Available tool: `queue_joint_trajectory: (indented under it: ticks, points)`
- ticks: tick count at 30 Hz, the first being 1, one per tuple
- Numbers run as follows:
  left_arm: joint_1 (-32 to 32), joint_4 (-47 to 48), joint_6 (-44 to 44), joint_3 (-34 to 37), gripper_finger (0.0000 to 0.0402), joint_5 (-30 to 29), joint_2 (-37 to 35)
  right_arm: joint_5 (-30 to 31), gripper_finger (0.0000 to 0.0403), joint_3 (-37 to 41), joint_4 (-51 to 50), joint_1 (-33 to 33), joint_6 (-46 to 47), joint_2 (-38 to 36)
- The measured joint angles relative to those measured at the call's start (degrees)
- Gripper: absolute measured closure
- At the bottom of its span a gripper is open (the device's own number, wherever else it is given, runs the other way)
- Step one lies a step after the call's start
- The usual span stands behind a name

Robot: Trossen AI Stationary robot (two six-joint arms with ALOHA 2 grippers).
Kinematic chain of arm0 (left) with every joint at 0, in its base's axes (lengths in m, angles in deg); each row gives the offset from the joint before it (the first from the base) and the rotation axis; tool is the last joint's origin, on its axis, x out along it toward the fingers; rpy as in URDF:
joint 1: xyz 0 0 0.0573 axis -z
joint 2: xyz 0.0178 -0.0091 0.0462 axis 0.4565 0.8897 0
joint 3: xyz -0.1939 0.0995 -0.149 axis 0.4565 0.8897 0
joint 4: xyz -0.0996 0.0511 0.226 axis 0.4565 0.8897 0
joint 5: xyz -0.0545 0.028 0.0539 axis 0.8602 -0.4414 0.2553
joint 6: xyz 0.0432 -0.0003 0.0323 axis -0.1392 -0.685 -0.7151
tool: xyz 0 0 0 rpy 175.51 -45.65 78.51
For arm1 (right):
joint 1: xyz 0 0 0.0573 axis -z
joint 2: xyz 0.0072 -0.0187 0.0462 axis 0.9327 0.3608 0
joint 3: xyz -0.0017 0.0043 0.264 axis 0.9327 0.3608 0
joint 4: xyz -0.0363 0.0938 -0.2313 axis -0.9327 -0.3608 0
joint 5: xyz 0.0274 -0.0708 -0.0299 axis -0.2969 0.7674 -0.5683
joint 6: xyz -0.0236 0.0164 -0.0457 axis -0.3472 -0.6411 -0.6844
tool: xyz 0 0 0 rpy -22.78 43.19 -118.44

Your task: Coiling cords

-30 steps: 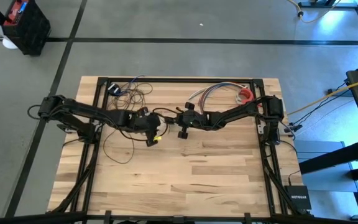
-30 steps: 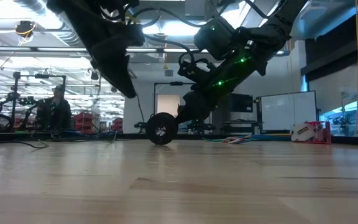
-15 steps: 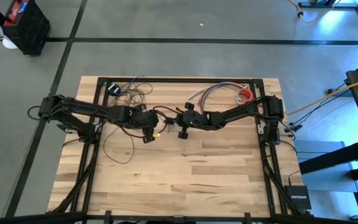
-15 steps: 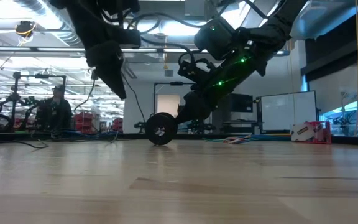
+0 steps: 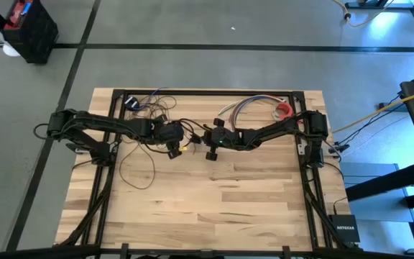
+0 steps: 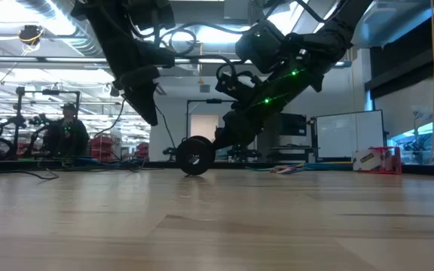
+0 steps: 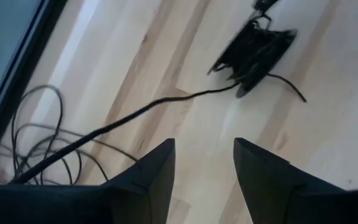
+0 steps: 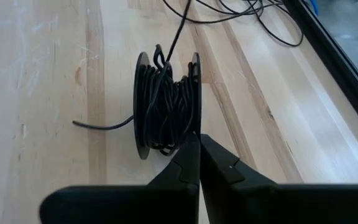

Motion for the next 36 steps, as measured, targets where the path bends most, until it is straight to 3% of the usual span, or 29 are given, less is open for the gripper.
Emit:
queue_joint_trajectory:
  ticks: [5, 23, 28, 36]
  points:
    - [0.0, -2.0, -4.1, 0.0, 0.0246, 0.0, 0.0, 0.0, 0.0398, 0.0, 0.0, 0.0, -0.2, 0.0]
    - [0.4, -2.7, -1.7, 0.0, 0.0247, 0.3, 0.3, -0.1, 0.0398, 0.0, 0.8, 0.0, -0.2, 0.0]
    - [1.6, -4.3, -6.2, 0.1, 0.0247, 5.2, 0.3, -0.1, 0.0398, 0.0, 0.5, 0.0, -0.3, 0.0]
    - [1.7, -5.9, -4.0, 0.0, 0.0247, 5.4, 0.3, -0.3, 0.0398, 0.0, 0.4, 0.0, -0.4, 0.0]
